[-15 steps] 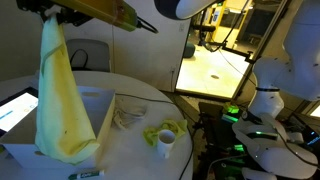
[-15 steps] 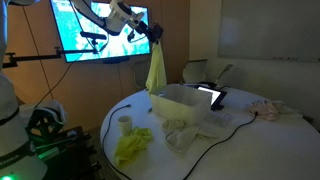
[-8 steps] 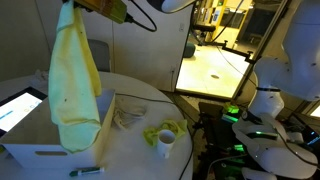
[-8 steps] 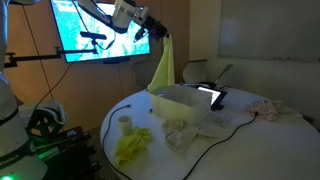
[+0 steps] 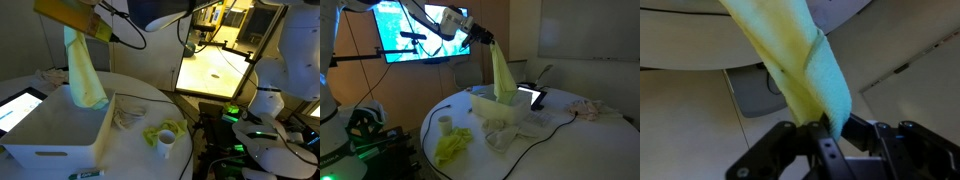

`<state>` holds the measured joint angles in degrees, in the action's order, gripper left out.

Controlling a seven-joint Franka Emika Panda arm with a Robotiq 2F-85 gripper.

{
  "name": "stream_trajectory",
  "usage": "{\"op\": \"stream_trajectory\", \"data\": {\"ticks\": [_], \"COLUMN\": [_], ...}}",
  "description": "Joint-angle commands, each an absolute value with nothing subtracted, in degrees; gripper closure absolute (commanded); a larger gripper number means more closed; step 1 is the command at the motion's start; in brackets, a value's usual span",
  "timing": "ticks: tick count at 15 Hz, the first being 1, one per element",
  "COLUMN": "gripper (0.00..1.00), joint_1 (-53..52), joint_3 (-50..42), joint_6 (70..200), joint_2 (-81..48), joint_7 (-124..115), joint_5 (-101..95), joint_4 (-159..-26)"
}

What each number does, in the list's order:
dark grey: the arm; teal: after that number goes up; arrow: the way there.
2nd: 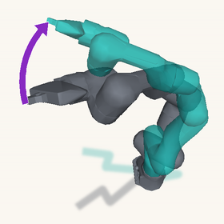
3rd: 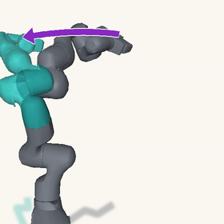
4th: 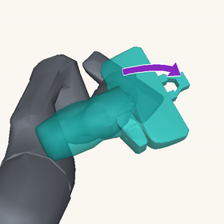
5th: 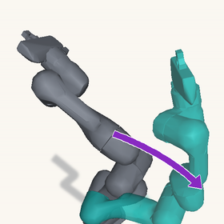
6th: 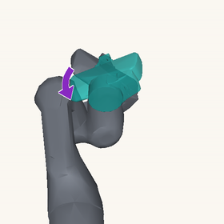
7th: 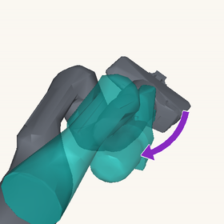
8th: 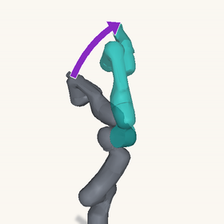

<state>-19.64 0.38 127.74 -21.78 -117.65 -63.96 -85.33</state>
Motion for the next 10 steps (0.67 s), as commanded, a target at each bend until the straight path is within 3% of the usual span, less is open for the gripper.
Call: {"op": "stream_trajectory", "data": {"ticks": [1, 4, 5, 6, 10], "gripper": [0.97, 0.97, 0.64, 0.64, 0.34], "joint_1": [-17.62, -17.06, -16.96, -16.74, -15.49], "joint_3": [2.69, 3.28, 3.23, 3.24, 2.80], "joint_6": [132.17, 134.22, 134.10, 134.07, 134.48], "joint_2": [-27.64, -31.40, -32.33, -32.87, -31.23], "joint_7": [-116.64, -113.20, -112.03, -110.48, -105.17], "joint_5": [-63.97, -62.52, -62.07, -61.49, -58.97], "joint_4": [-80.68, -79.58, -79.50, -79.76, -83.65]}}
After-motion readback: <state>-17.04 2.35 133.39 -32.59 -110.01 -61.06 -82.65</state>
